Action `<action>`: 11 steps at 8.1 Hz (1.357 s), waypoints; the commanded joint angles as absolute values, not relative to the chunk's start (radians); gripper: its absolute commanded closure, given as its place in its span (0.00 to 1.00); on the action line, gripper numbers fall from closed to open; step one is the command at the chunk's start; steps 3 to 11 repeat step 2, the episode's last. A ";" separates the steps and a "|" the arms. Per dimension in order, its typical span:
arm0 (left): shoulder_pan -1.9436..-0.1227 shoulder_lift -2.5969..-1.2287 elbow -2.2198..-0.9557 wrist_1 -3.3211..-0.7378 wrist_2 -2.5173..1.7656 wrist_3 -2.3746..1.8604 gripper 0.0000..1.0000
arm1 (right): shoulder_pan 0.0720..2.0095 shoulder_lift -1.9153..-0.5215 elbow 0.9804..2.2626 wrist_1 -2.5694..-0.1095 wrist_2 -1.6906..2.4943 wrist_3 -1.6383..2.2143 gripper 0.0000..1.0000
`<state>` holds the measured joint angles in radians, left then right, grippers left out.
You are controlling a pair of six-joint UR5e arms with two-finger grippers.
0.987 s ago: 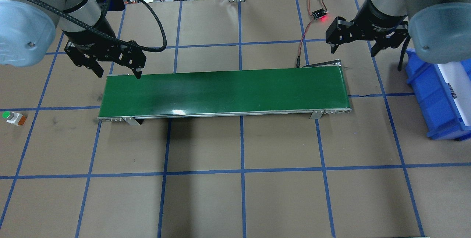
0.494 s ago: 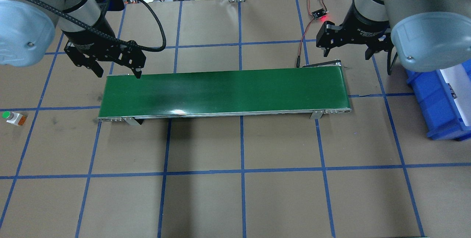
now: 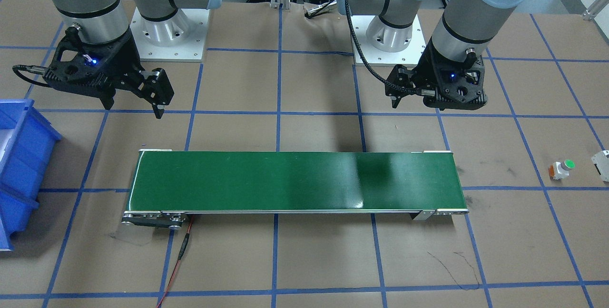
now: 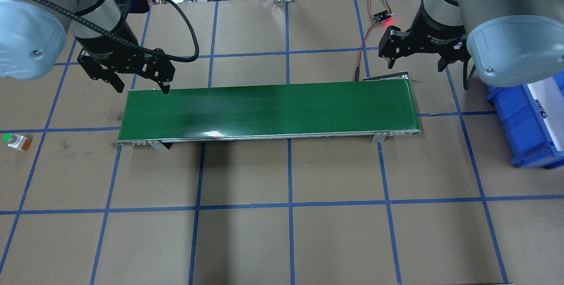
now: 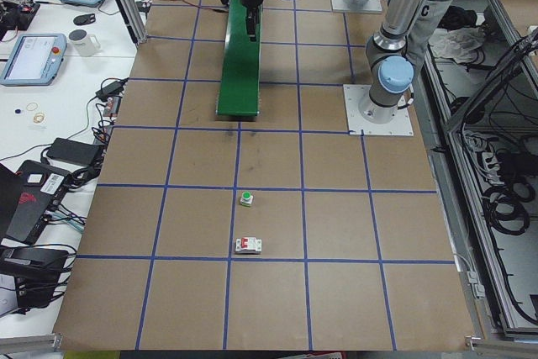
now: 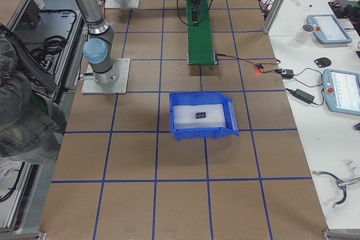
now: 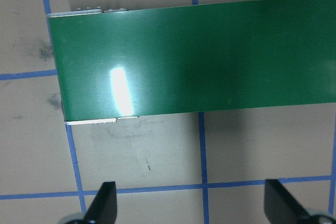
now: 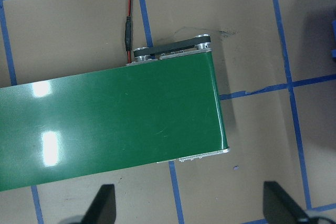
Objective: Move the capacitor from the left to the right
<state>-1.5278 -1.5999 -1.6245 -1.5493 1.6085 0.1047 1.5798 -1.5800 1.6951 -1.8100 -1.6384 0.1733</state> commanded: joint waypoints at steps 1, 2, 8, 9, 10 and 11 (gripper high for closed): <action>-1.528 -1.600 -1.624 -1.549 1.608 0.106 0.00 | 1.580 -1.594 1.695 -1.781 -1.640 0.172 0.00; -1.528 -1.600 -1.624 -1.549 1.609 0.106 0.00 | 1.580 -1.597 1.695 -1.778 -1.640 0.173 0.00; -1.528 -1.600 -1.624 -1.549 1.609 0.106 0.00 | 1.580 -1.597 1.695 -1.778 -1.640 0.173 0.00; -1.528 -1.600 -1.624 -1.549 1.609 0.106 0.00 | 1.580 -1.597 1.695 -1.778 -1.640 0.173 0.00; -1.528 -1.600 -1.624 -1.549 1.609 0.106 0.00 | 1.580 -1.597 1.695 -1.778 -1.640 0.173 0.00; -1.528 -1.600 -1.624 -1.549 1.609 0.106 0.00 | 1.580 -1.597 1.695 -1.778 -1.640 0.173 0.00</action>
